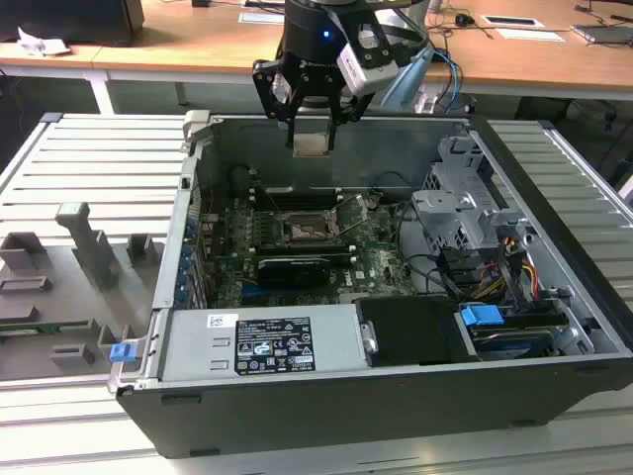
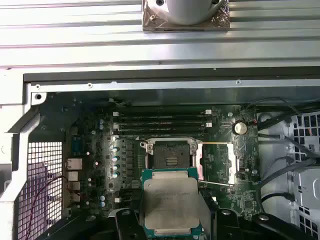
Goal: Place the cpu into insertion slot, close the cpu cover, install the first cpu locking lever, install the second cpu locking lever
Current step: 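Place the cpu into insertion slot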
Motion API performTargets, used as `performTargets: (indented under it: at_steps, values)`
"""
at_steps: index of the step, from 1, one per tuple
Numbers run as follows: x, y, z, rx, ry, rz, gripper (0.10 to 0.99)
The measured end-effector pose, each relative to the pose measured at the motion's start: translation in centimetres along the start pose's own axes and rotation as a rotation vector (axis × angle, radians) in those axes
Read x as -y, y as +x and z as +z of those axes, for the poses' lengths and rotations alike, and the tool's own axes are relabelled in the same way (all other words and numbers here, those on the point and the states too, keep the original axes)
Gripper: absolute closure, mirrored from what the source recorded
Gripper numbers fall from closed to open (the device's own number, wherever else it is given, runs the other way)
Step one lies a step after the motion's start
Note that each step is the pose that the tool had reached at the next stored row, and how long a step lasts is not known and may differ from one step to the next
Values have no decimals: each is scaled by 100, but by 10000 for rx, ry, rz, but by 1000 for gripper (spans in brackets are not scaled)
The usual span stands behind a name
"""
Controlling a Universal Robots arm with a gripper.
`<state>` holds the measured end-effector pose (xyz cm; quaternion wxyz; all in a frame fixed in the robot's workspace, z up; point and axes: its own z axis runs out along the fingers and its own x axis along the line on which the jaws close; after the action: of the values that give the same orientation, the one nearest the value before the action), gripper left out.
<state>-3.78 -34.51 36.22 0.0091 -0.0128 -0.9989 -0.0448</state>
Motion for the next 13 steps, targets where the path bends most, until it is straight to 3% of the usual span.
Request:
performTargets:
  at_steps: [13]
  values:
    - [3,0,32,23,5,284,557]
